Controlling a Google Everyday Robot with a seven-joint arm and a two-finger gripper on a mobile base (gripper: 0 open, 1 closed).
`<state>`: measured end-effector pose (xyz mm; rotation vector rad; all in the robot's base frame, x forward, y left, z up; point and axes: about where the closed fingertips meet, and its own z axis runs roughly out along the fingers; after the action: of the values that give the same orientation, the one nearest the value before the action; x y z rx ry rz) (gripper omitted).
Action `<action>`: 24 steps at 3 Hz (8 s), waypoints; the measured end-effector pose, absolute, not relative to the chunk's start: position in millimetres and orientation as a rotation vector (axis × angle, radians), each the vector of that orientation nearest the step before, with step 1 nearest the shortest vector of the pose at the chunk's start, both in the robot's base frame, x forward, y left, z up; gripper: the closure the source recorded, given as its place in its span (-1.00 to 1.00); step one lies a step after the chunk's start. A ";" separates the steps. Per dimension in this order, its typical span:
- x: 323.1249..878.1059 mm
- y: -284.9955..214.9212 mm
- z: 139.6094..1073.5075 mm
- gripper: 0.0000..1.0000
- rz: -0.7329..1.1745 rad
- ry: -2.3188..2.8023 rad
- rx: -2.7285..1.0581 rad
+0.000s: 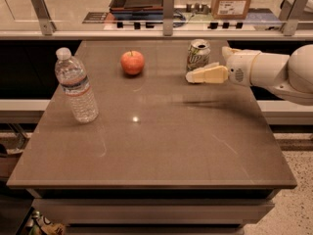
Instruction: Knock 7up can over
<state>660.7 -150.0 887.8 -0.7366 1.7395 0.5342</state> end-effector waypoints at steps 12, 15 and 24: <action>699.8 -146.5 898.5 1.00 0.532 1.822 -0.874; 691.4 -169.6 899.0 1.00 0.315 2.054 -0.998; 688.6 -147.8 828.0 -0.27 0.009 2.312 -1.358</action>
Offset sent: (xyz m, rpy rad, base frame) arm 0.0413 -0.0031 -0.0176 0.1078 -0.0453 0.0398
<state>688.6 -147.8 828.0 -1.3576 2.3123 0.0089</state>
